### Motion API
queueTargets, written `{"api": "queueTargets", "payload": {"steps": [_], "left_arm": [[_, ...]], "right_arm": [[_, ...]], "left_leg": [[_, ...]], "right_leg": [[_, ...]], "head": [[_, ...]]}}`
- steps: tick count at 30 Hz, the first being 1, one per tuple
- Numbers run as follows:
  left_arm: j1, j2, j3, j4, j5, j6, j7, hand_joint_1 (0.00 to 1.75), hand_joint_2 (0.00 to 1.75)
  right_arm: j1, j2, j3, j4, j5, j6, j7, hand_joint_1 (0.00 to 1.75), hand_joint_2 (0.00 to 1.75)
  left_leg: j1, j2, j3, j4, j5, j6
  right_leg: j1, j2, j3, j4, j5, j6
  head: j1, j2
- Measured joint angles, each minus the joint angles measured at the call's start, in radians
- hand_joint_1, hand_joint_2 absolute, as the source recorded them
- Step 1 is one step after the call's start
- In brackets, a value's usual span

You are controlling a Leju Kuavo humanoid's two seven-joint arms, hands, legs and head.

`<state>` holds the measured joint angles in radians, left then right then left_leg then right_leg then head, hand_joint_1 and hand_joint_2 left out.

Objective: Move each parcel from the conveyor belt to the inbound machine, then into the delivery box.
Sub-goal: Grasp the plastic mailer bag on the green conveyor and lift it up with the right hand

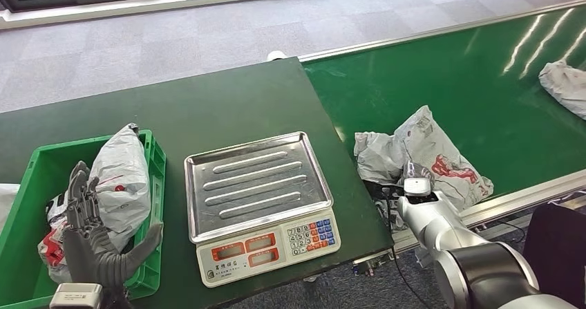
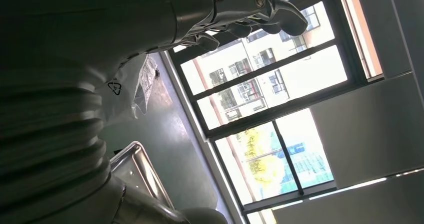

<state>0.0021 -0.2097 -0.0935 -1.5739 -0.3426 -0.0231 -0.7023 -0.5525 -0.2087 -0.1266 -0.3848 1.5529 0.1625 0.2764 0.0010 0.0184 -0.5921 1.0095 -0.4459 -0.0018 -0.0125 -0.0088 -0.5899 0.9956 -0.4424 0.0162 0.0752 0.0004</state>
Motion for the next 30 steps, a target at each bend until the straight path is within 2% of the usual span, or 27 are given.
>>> {"api": "queueTargets", "payload": {"steps": [3, 9, 11, 14, 21, 26, 30], "left_arm": [[0.006, -0.003, 0.001, -0.004, -0.001, 0.001, 0.000, 0.00, 1.75], [0.031, -0.018, 0.027, -0.047, -0.013, -0.032, 0.000, 0.00, 1.75], [0.038, -0.023, 0.037, -0.061, -0.018, -0.046, 0.000, 0.00, 1.75], [0.043, -0.026, 0.047, -0.074, -0.020, -0.057, 0.000, 0.00, 1.75], [0.050, -0.028, 0.051, -0.083, -0.032, -0.057, 0.000, 0.00, 1.75], [0.049, -0.030, 0.050, -0.080, -0.034, -0.067, 0.000, 0.00, 1.75], [0.048, -0.030, 0.048, -0.074, -0.033, -0.067, 0.000, 0.00, 1.75]], "right_arm": [[0.002, 0.000, 0.002, 0.000, 0.002, -0.043, 0.003, 1.75, 1.75], [0.010, 0.009, 0.011, -0.071, 0.014, -0.201, 0.044, 1.75, 1.75], [0.032, 0.021, 0.011, -0.162, 0.017, -0.249, 0.064, 1.75, 1.75], [0.079, 0.043, 0.012, -0.326, 0.020, -0.258, 0.079, 1.75, 1.75], [0.216, 0.087, 0.012, -0.756, 0.021, -0.353, 0.109, 1.75, 1.75], [0.313, 0.110, 0.012, -1.029, 0.021, -0.420, 0.093, 1.75, 1.75], [0.360, 0.120, 0.012, -1.144, 0.021, -0.448, 0.063, 1.75, 1.75]], "left_leg": [[0.000, 0.000, -0.002, 0.000, 0.000, 0.000], [0.000, 0.000, -0.004, -0.001, 0.001, -0.001], [0.000, 0.000, -0.003, -0.001, 0.001, -0.002], [0.001, -0.004, -0.004, -0.001, 0.002, -0.003], [0.002, -0.010, -0.007, -0.001, 0.003, -0.002], [0.001, -0.011, -0.007, -0.001, 0.002, -0.002], [0.001, -0.011, -0.007, -0.001, 0.002, -0.002]], "right_leg": [[0.000, 0.000, -0.001, 0.000, 0.000, -0.001], [0.000, 0.000, -0.003, 0.001, 0.000, -0.002], [0.001, 0.000, -0.004, 0.001, 0.000, -0.003], [0.001, -0.004, -0.005, 0.001, 0.000, -0.004], [0.000, -0.010, -0.005, 0.001, -0.002, -0.003], [-0.001, -0.010, -0.005, 0.001, -0.003, -0.002], [-0.001, -0.009, -0.006, 0.001, -0.003, -0.002]], "head": [[0.000, 0.000], [0.000, 0.000], [0.000, 0.000], [0.000, 0.000], [0.000, 0.000], [0.000, 0.000], [0.000, 0.000]]}}
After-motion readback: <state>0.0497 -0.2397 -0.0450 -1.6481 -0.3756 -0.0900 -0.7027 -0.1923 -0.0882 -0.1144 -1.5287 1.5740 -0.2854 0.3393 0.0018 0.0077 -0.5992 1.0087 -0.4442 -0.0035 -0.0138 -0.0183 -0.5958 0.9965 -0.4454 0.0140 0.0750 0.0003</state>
